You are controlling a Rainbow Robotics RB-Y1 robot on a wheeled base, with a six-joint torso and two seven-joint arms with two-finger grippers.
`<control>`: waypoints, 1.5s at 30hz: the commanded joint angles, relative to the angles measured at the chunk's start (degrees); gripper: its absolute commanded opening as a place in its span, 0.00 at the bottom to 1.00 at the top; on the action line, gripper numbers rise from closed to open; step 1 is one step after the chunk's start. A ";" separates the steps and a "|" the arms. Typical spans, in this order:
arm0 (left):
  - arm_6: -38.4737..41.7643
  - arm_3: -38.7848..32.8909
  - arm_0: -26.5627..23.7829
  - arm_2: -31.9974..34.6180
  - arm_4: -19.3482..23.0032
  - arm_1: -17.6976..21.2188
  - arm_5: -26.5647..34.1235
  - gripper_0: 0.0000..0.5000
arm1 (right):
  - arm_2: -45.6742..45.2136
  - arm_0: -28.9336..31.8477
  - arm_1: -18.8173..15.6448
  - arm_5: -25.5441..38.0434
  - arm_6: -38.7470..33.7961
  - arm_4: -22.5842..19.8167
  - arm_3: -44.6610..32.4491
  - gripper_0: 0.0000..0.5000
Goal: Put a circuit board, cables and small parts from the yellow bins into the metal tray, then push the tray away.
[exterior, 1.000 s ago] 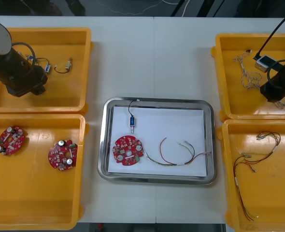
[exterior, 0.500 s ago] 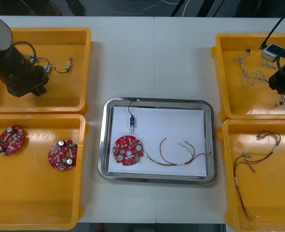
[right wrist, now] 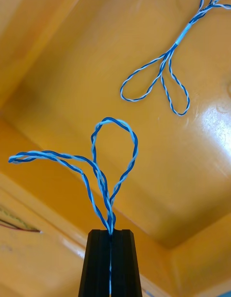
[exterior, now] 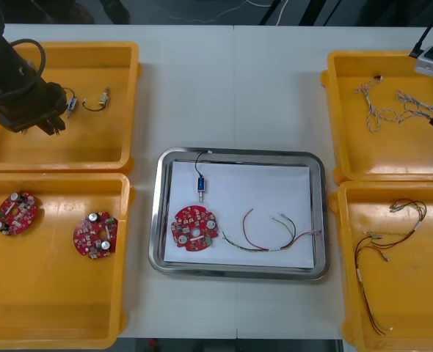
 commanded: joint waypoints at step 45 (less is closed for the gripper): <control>15.26 -37.16 -2.51 4.26 1.79 1.73 17.53 0.00 | 20.91 7.33 16.46 1.41 -2.30 -2.03 -39.77 0.00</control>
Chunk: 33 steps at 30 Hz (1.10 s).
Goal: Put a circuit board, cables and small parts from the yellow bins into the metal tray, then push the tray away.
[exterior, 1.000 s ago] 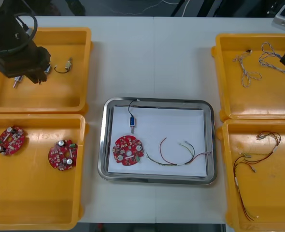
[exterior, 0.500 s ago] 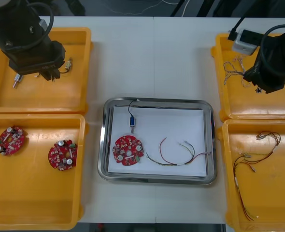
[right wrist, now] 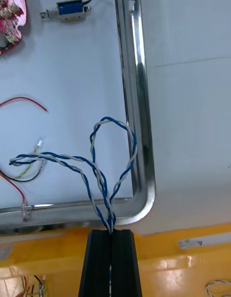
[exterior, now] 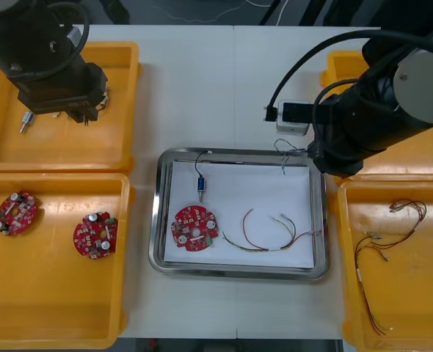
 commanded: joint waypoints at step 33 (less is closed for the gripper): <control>1.58 -1.35 -2.51 1.70 0.52 1.07 0.49 0.00 | 19.86 0.14 9.75 -11.72 -0.55 18.93 13.08 0.00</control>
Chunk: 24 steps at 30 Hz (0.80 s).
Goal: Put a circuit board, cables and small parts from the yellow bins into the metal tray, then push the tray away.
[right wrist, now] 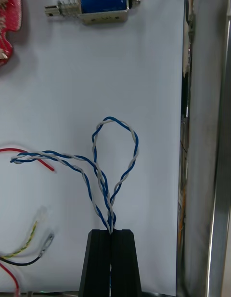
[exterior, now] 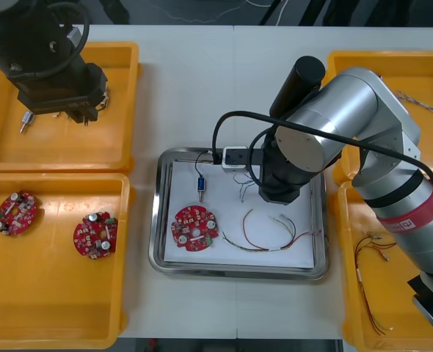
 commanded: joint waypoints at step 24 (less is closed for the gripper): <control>1.85 -1.42 -2.60 1.96 1.12 1.07 -0.31 0.00 | 4.09 0.10 0.10 -6.01 -0.90 4.12 6.15 1.00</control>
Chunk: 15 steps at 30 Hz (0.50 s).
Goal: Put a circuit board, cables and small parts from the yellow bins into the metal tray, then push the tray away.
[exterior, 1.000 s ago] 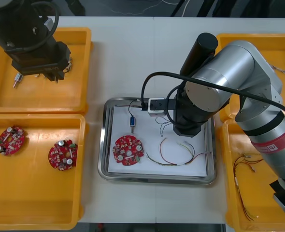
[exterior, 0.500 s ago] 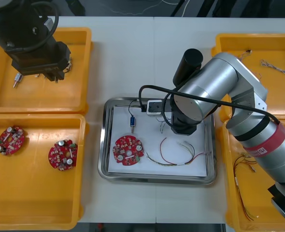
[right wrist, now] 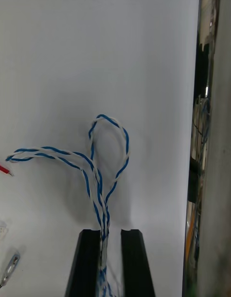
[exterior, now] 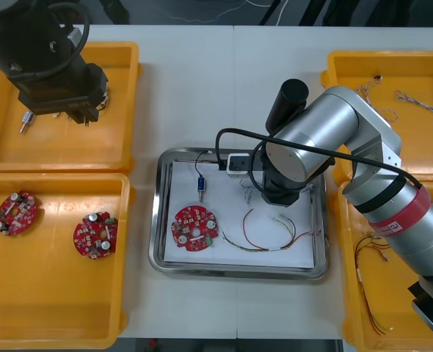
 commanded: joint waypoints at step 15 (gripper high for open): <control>2.46 -1.68 -2.51 2.11 1.27 1.07 -1.16 0.00 | -1.15 -0.01 -0.42 7.59 -2.49 -0.95 -7.75 1.00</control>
